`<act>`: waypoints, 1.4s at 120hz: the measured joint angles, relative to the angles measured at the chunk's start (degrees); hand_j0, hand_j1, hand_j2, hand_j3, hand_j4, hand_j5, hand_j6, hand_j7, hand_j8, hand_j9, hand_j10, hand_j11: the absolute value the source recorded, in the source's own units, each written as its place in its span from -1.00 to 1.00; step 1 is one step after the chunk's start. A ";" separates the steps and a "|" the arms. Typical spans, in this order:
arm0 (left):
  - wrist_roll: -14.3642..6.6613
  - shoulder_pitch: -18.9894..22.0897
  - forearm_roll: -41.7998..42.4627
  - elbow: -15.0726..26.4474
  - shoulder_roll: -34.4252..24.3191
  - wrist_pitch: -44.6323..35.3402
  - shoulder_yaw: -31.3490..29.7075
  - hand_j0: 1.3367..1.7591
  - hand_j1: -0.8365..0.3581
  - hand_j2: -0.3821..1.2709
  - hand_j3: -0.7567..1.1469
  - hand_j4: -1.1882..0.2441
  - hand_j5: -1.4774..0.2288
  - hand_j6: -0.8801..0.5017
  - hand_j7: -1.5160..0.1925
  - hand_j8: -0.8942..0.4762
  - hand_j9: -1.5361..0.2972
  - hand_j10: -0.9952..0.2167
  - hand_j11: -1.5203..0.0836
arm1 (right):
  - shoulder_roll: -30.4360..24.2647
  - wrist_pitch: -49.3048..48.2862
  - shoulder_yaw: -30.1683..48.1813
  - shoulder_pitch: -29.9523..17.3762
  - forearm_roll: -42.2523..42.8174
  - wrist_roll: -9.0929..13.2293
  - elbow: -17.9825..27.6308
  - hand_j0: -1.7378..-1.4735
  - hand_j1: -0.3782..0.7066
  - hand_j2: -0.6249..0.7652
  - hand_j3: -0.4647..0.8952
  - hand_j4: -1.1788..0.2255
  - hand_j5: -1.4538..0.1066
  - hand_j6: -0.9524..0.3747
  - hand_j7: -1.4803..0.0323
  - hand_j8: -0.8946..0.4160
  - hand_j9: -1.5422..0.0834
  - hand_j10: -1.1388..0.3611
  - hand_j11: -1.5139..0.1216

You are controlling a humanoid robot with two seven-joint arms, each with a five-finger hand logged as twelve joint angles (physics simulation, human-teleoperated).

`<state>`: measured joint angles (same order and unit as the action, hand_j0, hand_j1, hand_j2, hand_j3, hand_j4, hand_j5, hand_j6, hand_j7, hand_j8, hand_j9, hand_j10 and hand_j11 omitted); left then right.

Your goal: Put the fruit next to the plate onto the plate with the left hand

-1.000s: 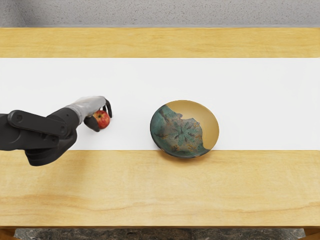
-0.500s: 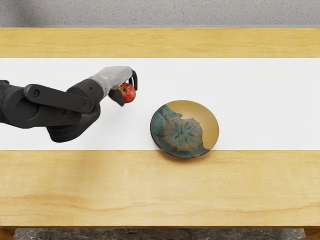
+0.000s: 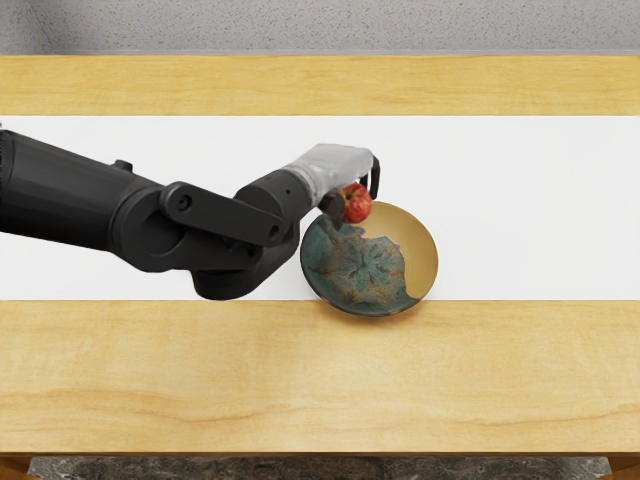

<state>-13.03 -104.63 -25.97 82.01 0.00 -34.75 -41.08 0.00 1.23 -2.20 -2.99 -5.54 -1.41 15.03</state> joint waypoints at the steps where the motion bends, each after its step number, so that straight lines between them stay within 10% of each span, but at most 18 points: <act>1: -0.01 0.18 -0.01 0.00 0.00 -0.02 0.09 0.51 -0.18 0.02 -0.20 -0.11 -0.47 -0.25 -0.37 -0.26 -0.37 -0.53 -0.30 | 0.00 0.00 0.00 0.00 0.00 0.00 0.00 -0.40 -0.88 -0.11 -0.32 0.63 0.81 0.39 0.90 0.32 0.85 0.48 0.80; 52: 0.15 4.34 1.19 -0.02 0.00 4.86 1.42 0.50 -0.05 -0.25 -0.20 -0.13 -0.39 -0.25 -0.33 -0.29 -0.32 -0.47 -0.24 | 0.00 0.00 0.00 0.00 0.00 0.00 0.01 -0.40 -0.88 -0.11 -0.32 0.63 0.81 0.39 0.90 0.32 0.85 0.48 0.80; 88: 0.36 4.35 1.91 -1.68 -0.71 6.37 3.94 0.52 0.32 -0.42 -0.20 0.17 0.14 -0.15 0.19 -0.14 0.14 0.03 0.29 | 0.00 0.00 0.00 0.00 0.00 0.00 0.01 -0.40 -0.88 -0.11 -0.32 0.63 0.81 0.39 0.90 0.32 0.85 0.48 0.80; 108: 0.38 8.41 2.25 -1.51 -14.07 15.93 14.05 0.52 0.40 -0.45 -0.20 0.24 0.26 -0.12 0.30 -0.10 0.24 0.14 0.40 | 0.00 0.00 0.00 0.00 0.00 0.00 0.02 -0.40 -0.88 -0.11 -0.32 0.63 0.81 0.39 0.90 0.32 0.85 0.48 0.80; 141: 0.03 27.04 15.35 2.01 -49.52 38.37 32.57 0.52 0.45 -0.47 -0.20 0.29 0.32 -0.10 0.36 -0.08 0.29 0.20 0.46 | 0.00 0.00 0.00 0.00 0.00 0.00 0.02 -0.40 -0.88 -0.11 -0.32 0.63 0.81 0.39 0.90 0.32 0.85 0.48 0.80; 168: -0.06 32.96 18.30 4.03 -61.13 43.44 39.53 0.52 0.47 -0.47 -0.20 0.30 0.33 -0.10 0.38 -0.07 0.31 0.21 0.47 | 0.00 0.00 0.00 0.00 0.00 0.00 0.02 -0.40 -0.88 -0.11 -0.32 0.63 0.81 0.39 0.90 0.32 0.85 0.48 0.80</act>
<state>-13.09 -71.67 -7.67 86.04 -61.13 8.69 -1.56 0.00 1.23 -2.19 -2.99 -5.53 -1.41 15.05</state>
